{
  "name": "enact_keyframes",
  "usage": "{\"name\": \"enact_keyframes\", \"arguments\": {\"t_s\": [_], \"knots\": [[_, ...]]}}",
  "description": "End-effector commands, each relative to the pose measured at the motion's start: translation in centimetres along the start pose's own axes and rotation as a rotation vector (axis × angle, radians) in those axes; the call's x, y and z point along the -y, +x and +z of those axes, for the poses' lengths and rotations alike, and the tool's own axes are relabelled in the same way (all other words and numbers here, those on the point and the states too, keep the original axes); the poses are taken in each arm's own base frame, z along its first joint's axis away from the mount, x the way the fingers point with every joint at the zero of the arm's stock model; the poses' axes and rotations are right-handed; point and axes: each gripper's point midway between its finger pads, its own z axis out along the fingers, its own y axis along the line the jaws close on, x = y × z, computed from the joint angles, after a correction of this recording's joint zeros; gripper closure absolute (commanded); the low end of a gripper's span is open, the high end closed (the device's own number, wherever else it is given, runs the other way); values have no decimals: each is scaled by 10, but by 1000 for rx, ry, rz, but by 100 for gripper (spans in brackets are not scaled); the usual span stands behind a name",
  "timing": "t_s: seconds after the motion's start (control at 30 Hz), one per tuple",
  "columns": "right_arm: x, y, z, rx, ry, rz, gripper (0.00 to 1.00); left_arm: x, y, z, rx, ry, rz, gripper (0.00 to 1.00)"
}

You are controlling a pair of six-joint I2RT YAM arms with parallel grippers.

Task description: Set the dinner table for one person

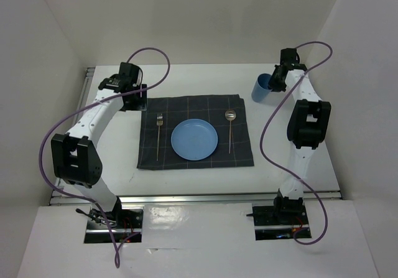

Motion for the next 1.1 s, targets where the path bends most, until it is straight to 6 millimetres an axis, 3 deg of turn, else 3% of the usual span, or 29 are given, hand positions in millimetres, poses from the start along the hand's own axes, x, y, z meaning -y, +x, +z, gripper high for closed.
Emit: {"name": "enact_keyframes", "arguments": {"t_s": [0.0, 0.07, 0.1, 0.13, 0.23, 0.27, 0.3, 0.4, 0.53, 0.63, 0.97, 1.0, 1.03, 1.07], "knots": [[-2, -54, -53, 187, 6, -42, 100, -1, -7, -10, 44, 27, 1, 23], [-23, -59, -72, 231, -23, -107, 100, -1, -7, -10, 44, 27, 1, 23], [-37, -63, -91, 263, -49, -141, 100, -3, -7, -9, 42, 31, -6, 23], [-66, -52, -101, 269, -89, -238, 100, -4, -7, -9, 42, 31, 6, 23], [-113, -31, -121, 266, -146, -402, 100, -6, -8, -5, 41, 25, -2, 23], [-135, -11, -119, 230, -166, -446, 100, -6, -8, -5, 41, 25, -2, 23], [-147, -6, -111, 204, -171, -465, 100, -10, -5, -2, 30, 18, -7, 23], [-165, 32, -93, 73, -182, -517, 100, -10, -3, -4, 29, 27, 2, 23], [-182, 63, -82, 8, -210, -552, 100, -8, -5, -4, 37, 38, 1, 23], [-184, 83, -66, -56, -221, -569, 100, -7, -1, -2, 27, 45, 12, 23], [-185, 108, -51, -143, -260, -567, 100, -6, -2, -5, 34, 56, 19, 23], [-183, 110, -46, -149, -247, -569, 98, -6, -2, -5, 34, 56, 19, 23], [-185, 107, -45, -138, -252, -567, 89, -6, -2, -5, 34, 56, 19, 23], [-185, 107, -45, -138, -252, -567, 67, -6, -4, -8, 43, 57, 18, 23]]}}
